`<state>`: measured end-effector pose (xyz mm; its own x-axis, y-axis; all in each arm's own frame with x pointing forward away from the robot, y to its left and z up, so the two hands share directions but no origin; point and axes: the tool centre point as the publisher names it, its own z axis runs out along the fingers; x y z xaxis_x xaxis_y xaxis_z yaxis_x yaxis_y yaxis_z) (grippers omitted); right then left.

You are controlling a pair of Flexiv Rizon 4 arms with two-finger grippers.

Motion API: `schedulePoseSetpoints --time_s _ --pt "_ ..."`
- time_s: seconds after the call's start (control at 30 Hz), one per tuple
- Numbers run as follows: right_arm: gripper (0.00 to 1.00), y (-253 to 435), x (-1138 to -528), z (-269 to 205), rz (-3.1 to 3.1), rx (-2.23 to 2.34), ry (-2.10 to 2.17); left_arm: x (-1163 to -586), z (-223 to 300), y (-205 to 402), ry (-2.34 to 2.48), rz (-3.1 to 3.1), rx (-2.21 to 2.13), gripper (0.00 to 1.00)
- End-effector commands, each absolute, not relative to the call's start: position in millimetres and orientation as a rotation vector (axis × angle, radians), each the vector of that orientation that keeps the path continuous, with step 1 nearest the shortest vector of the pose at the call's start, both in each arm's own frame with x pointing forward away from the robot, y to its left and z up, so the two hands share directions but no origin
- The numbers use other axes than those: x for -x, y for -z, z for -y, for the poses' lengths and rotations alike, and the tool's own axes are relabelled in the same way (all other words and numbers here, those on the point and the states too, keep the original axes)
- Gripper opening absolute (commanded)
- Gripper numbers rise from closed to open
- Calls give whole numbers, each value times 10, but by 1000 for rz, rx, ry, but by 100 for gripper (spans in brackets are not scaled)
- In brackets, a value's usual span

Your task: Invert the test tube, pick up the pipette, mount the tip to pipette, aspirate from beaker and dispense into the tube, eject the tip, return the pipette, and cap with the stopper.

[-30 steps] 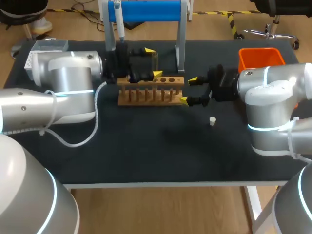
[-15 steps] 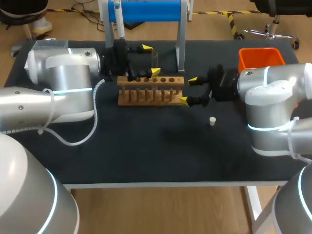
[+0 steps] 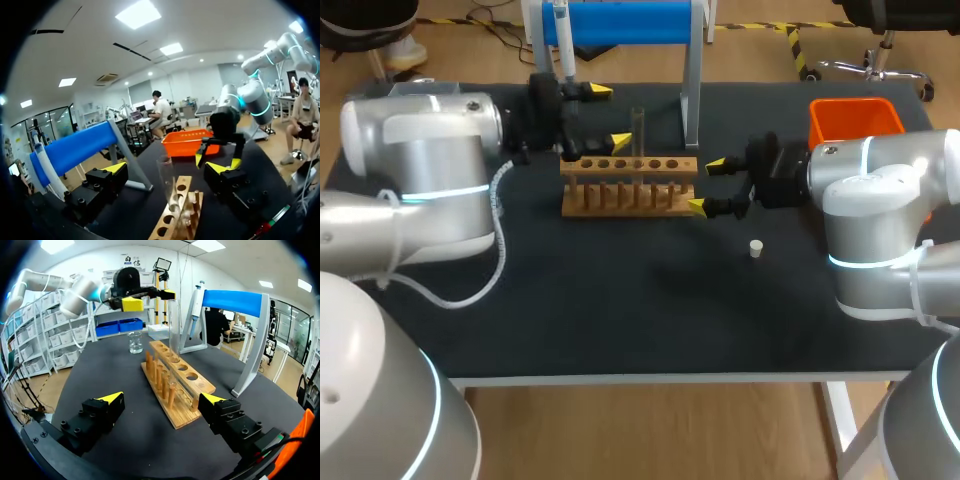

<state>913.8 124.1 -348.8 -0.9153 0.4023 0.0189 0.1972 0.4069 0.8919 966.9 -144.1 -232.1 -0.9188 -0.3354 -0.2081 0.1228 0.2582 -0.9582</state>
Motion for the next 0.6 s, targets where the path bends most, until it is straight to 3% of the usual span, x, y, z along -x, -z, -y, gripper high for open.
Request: schedulePoseSetpoints --time_s 0.03,0.6 --pt "100 3485 -9140 -1232 -2465 -531 -1519 -9416 1216 2103 1669 -2182 220 100" --pt "100 3485 -9140 -1232 -2465 -531 -1519 -8588 225 1687 1502 -2062 501 100"
